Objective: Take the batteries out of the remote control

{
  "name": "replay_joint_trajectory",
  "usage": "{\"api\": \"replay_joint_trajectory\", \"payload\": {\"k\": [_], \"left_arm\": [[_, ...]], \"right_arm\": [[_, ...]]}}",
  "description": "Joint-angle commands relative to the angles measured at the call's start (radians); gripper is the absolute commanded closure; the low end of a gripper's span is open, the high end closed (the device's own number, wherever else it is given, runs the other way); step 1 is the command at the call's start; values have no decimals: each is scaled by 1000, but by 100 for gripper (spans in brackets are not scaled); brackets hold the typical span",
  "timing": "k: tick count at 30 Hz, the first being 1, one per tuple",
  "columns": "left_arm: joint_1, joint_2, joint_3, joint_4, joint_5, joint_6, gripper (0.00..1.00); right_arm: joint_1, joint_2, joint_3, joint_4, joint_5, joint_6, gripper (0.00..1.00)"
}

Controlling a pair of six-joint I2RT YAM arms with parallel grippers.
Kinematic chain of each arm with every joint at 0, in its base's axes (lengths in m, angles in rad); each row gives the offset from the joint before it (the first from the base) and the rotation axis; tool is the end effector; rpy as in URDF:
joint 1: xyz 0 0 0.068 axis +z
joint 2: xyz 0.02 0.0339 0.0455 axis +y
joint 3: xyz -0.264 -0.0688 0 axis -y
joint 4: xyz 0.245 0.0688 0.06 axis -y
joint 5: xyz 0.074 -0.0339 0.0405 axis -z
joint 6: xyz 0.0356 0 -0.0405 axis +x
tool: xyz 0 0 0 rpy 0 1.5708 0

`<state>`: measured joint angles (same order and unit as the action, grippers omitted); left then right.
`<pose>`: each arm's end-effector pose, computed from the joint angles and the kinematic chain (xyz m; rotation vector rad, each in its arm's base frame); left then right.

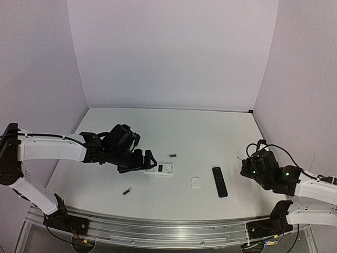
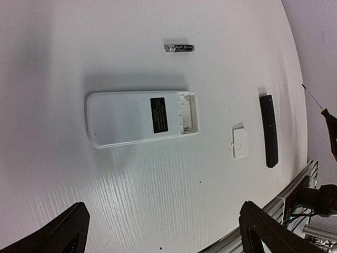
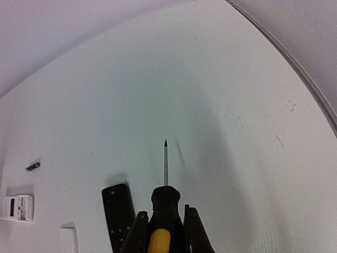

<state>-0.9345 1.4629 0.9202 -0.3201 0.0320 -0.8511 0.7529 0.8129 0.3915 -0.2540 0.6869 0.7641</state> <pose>0.1795 -0.2449 0.2176 0.1244 2.6108 -0.7785 0.1365 0.0969 0.1963 0.3633 2.0466 0.1449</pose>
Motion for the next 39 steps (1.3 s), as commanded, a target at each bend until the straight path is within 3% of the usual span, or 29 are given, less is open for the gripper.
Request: {"api": "replay_joint_trajectory", "payload": {"k": [1, 4, 13, 20, 24, 25, 29, 32, 37, 39], "left_arm": [[-6, 5, -27, 71, 10, -47, 0], [-9, 33, -34, 87, 28, -67, 0], [-10, 81, -67, 153, 45, -103, 0], [-10, 113, -59, 166, 49, -106, 0], [-10, 121, -55, 173, 52, -105, 0], [-10, 123, -55, 176, 55, -105, 0], [-10, 138, -64, 203, 80, -115, 0], [-10, 160, -64, 223, 95, -120, 0], [-10, 217, -48, 247, 117, -121, 0], [-9, 237, -41, 260, 119, -121, 0]], "right_arm": [[-14, 91, -32, 6, 96, 54, 90], [-17, 118, -68, 24, 55, 137, 88], [-17, -2, -211, 35, -74, 277, 65], [-16, -33, -232, 33, -149, 275, 56], [-16, -8, -175, 8, -156, 217, 40], [-17, -2, -151, -13, -150, 188, 34], [-16, 11, -38, -134, -115, 84, 26], [-17, 19, 38, -164, -161, -93, 19], [-16, 152, 214, -238, -619, -678, 16], [-17, 217, 259, -253, -713, -833, 16]]}}
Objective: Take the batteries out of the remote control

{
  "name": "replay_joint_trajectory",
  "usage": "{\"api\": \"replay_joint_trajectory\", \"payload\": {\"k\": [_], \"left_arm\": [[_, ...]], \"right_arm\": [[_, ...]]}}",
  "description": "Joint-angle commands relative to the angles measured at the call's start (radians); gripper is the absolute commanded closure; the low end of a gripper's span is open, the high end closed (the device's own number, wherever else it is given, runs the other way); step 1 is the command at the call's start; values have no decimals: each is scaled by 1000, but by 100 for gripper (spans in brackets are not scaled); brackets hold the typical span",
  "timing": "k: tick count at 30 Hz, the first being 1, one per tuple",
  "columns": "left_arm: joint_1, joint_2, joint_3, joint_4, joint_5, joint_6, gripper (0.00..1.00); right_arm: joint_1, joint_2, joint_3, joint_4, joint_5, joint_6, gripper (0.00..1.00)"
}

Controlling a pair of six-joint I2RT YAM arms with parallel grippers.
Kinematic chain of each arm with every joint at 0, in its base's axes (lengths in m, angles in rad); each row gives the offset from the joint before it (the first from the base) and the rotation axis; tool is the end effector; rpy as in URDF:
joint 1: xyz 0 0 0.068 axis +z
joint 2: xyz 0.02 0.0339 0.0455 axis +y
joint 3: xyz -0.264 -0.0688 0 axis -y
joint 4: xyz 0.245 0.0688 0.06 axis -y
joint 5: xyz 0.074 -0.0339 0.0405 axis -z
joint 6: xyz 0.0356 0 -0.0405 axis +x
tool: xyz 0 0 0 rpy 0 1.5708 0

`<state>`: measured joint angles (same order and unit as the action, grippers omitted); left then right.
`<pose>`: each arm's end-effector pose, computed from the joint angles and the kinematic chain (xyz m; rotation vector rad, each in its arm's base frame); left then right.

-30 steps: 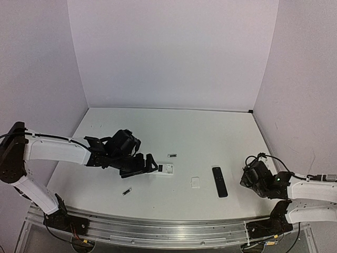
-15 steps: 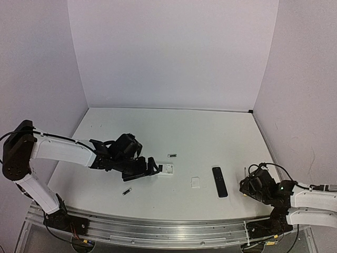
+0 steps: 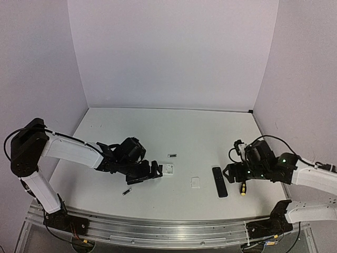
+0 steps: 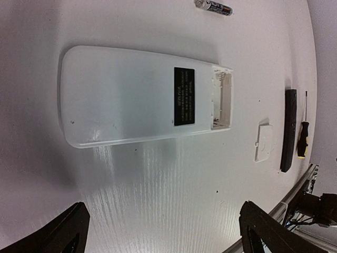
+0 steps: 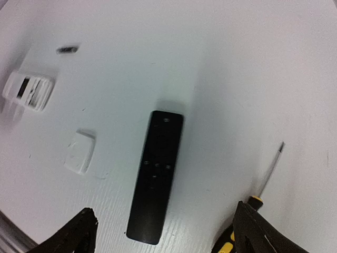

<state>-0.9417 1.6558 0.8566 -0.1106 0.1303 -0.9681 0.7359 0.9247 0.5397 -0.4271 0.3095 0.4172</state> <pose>0.1865 -0.2642 0.1565 0.0251 2.7325 -0.8680 0.1443 0.1161 0.2096 -0.2275 2.3318 0.2024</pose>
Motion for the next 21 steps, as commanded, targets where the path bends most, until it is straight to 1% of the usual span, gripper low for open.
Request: {"api": "replay_joint_trajectory", "payload": {"k": [1, 3, 8, 10, 13, 17, 21], "left_arm": [[-1, 54, 27, 53, 17, -5, 0], [2, 78, 40, 59, 10, -4, 0], [39, 126, 50, 82, 9, -17, 0], [61, 136, 48, 98, 18, -15, 0], [86, 150, 55, 104, 25, -6, 0], [110, 174, 86, 98, 40, 17, 0], [114, 201, 148, 62, 36, 56, 0]], "right_arm": [[1, 137, 123, -76, -387, -582, 16], [0, 199, 144, -72, -466, -746, 15], [1, 413, 243, -74, -589, -886, 16], [0, 512, 301, -78, -582, -908, 15], [1, 610, 356, -75, -551, -956, 15], [1, 699, 409, -57, -496, -1001, 15], [0, 762, 419, -13, -466, -1034, 15]]}}
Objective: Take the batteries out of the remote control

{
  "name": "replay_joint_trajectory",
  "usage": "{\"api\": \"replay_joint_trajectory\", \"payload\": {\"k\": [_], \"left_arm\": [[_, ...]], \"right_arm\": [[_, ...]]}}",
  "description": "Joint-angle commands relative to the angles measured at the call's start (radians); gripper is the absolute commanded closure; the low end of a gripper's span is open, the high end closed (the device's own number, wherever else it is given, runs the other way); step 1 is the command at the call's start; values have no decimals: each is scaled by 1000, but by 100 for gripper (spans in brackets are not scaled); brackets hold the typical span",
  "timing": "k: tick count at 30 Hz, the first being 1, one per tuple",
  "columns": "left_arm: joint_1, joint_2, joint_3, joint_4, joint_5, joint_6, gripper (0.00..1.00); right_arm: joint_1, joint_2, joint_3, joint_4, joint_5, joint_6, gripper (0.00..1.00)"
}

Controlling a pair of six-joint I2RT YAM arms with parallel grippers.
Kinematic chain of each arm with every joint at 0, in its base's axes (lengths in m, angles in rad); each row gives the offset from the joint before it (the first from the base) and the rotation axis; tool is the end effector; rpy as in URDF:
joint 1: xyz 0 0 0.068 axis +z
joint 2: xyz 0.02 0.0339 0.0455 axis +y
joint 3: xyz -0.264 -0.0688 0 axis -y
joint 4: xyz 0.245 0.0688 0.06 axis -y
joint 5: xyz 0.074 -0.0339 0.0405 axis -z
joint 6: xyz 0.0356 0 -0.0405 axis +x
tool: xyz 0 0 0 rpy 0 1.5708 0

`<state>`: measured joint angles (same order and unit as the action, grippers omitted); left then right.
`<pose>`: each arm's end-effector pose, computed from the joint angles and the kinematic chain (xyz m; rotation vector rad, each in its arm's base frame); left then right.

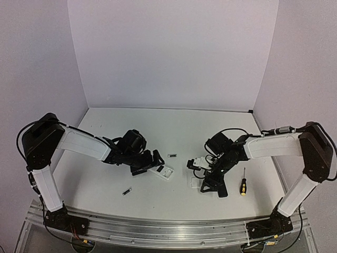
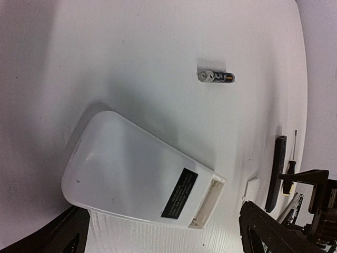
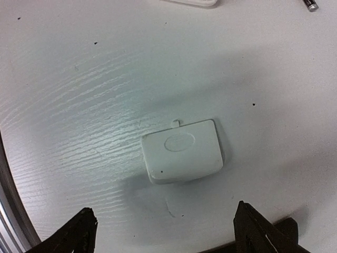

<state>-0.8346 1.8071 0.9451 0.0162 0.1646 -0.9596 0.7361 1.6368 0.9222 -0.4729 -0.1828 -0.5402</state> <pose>0.2369 -0.2701 0.1416 -0.0831 2.6617 -0.9259 0.2199 0.2079 0.1606 -1.6851 2.1895 0.3044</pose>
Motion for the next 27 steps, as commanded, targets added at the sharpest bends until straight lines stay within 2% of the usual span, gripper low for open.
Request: {"api": "replay_joint_trajectory", "payload": {"k": [1, 8, 16, 27], "left_arm": [[7, 57, 75, -75, 4, 57, 0], [11, 87, 151, -138, 18, 95, 0], [11, 1, 86, -189, 5, 79, 0], [27, -97, 115, -318, -122, 138, 0]], "right_arm": [[0, 64, 40, 38, 29, -79, 15], [1, 147, 45, 110, 51, -75, 16], [6, 153, 27, 157, 48, -107, 18], [27, 208, 90, 62, 0, -132, 35]]}}
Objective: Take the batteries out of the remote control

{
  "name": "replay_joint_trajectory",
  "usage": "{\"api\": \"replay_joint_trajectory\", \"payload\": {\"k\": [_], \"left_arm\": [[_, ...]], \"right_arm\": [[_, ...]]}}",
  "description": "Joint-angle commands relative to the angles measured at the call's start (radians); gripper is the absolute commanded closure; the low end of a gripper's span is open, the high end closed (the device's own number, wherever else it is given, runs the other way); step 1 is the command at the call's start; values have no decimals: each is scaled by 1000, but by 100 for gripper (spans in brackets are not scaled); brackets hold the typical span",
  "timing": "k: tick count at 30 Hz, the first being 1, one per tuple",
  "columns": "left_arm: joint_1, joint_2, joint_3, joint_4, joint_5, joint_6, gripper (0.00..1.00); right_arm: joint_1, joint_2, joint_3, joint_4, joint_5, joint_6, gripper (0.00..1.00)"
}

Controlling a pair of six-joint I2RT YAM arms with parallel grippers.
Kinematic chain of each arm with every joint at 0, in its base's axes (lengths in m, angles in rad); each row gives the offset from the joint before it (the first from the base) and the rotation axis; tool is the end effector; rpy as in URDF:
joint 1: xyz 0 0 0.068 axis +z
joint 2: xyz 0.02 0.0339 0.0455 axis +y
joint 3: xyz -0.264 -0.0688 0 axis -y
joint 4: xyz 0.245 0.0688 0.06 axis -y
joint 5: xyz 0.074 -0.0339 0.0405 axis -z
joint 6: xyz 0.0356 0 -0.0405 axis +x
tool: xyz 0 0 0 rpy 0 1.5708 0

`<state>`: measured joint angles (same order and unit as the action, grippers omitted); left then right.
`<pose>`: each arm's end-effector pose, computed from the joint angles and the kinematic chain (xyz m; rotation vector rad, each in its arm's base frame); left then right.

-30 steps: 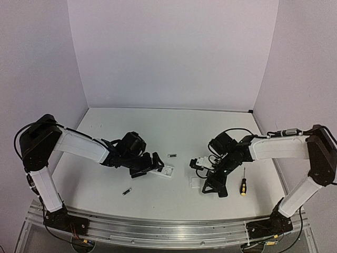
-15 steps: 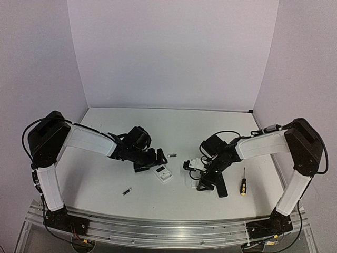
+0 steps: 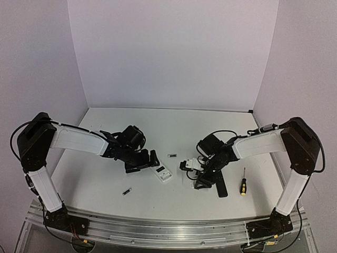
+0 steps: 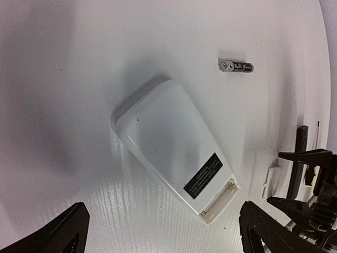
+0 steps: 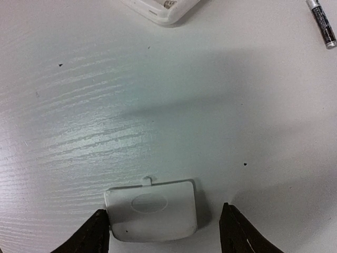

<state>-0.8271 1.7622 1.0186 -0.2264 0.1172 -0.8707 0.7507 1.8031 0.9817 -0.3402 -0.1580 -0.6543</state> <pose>0.2359 -0.2626 0.1608 -0.0099 2.7351 -0.7418 0.2412 0.2326 0.1318 -1.7985 2.0551 0.2432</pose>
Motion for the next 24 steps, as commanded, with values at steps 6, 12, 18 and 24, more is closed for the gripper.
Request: {"api": "replay_joint_trajectory", "payload": {"k": [6, 12, 18, 24], "left_arm": [[60, -50, 72, -103, -90, 96, 0], [100, -26, 88, -77, -44, 130, 0], [122, 44, 150, -42, 13, 228, 0], [137, 135, 223, -18, 96, 337, 0]], "right_arm": [[24, 50, 54, -123, -17, -3, 48], [43, 48, 52, -153, 37, 11, 55], [56, -9, 50, -142, 27, 107, 65], [70, -138, 1, -46, 4, 311, 70]]}}
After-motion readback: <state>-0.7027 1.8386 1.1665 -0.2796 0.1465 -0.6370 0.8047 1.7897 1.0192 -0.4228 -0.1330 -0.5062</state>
